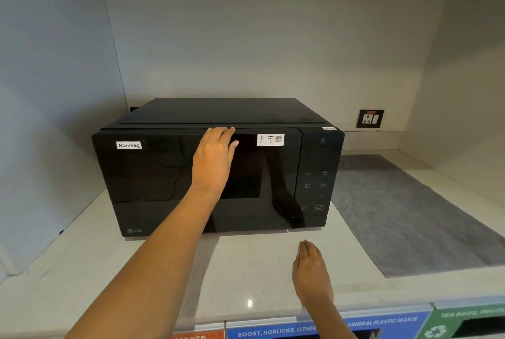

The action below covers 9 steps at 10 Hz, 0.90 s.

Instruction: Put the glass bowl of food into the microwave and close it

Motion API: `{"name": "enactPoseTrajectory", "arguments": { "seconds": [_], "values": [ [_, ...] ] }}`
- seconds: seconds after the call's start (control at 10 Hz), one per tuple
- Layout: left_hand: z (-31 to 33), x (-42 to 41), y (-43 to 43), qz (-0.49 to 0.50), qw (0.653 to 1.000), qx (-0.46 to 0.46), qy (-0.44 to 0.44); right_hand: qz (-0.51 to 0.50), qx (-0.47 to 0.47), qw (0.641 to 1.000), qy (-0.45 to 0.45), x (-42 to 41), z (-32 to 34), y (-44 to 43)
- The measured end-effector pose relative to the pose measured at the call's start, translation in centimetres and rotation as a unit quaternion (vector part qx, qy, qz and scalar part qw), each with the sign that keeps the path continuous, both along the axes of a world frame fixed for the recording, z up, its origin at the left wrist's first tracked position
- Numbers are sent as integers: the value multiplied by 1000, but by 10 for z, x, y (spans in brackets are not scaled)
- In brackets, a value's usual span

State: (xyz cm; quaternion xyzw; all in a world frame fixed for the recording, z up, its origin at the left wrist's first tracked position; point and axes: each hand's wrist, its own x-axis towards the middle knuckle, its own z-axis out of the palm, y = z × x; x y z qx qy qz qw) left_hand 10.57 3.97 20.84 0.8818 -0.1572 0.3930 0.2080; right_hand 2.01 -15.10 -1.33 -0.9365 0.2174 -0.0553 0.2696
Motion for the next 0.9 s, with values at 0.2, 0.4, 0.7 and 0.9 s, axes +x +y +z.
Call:
{"name": "enactPoseTrajectory", "arguments": {
  "seconds": [0.2,0.4,0.7,0.9],
  "values": [
    [-6,-6,-1,30,998,54,-9,48,-62,996,45,-1,4,-5],
    [-6,-11,7,27,995,100,8,80,-13,996,39,-8,14,-13],
    [-3,-24,12,33,989,136,37,108,18,994,-12,-57,48,-27],
    [1,-32,29,69,988,136,12,103,5,957,-270,-130,127,-41]
  ]
}}
